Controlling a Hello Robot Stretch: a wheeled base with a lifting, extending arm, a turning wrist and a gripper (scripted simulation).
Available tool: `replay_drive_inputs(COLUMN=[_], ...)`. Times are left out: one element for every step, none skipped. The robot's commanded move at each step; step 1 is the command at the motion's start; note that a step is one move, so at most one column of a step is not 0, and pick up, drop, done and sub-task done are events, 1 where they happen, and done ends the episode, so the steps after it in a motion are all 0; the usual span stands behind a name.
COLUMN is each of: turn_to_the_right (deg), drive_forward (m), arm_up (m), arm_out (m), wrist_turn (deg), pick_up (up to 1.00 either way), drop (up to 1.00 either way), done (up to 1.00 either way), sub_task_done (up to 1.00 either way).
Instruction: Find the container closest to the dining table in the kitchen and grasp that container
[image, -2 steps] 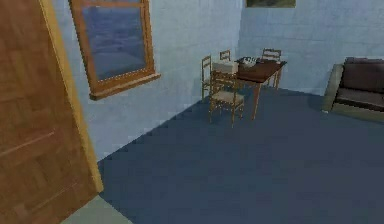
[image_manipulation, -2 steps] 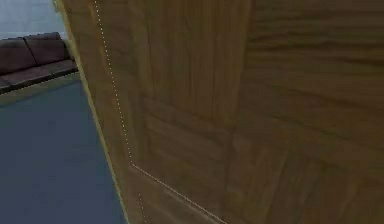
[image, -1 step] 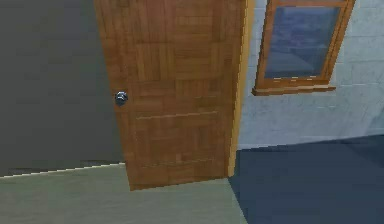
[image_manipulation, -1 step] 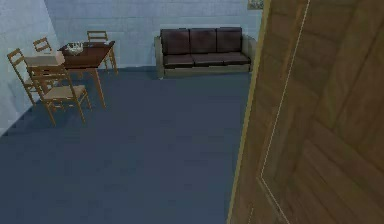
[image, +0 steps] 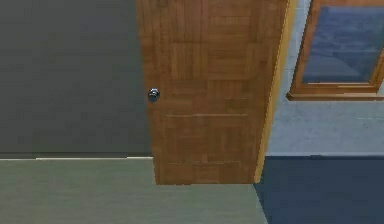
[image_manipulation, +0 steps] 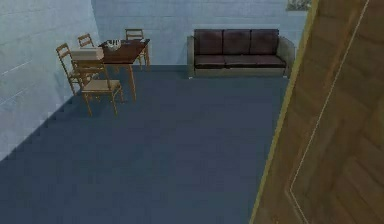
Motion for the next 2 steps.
replay_drive_inputs(turn_to_the_right=[0.0,-45.0], drive_forward=[0.25,0.0], arm_up=[0.0,0.0], arm_out=[0.0,0.0], wrist_turn=[0.0,0.0], pick_up=[0.0,0.0], drop=[0.0,0.0], done=[0.0,0.0], sub_task_done=[0.0,0.0])
